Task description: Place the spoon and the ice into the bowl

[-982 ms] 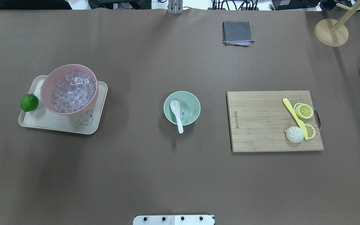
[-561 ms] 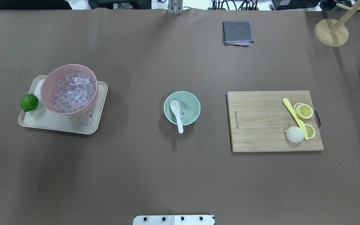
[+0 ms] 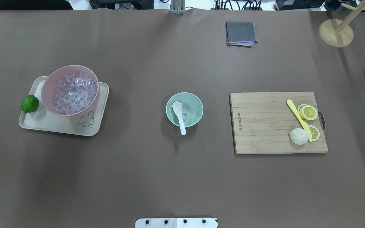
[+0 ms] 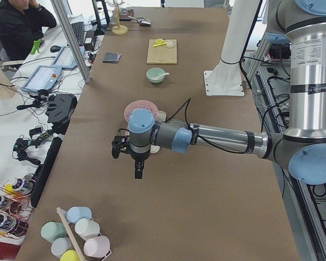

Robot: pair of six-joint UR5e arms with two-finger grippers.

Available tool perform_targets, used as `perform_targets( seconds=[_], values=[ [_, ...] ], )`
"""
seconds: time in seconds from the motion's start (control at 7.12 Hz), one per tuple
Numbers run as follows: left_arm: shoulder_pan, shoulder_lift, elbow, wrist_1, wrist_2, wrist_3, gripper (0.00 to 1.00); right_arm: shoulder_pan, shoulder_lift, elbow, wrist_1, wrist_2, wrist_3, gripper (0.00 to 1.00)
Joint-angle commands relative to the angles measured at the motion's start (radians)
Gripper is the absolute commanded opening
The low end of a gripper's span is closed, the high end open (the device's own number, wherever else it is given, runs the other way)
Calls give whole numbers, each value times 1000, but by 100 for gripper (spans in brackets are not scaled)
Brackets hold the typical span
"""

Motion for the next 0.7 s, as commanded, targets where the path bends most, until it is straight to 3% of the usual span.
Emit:
perform_targets(
  seconds=[0.0,0.56],
  values=[
    [0,0,1,1,0,0,98,-1,-6,-2,-2,2,-1,100],
    [0,-2,14,0,-1,0,98,-1,-10,-4,0,2,-1,100]
  ],
)
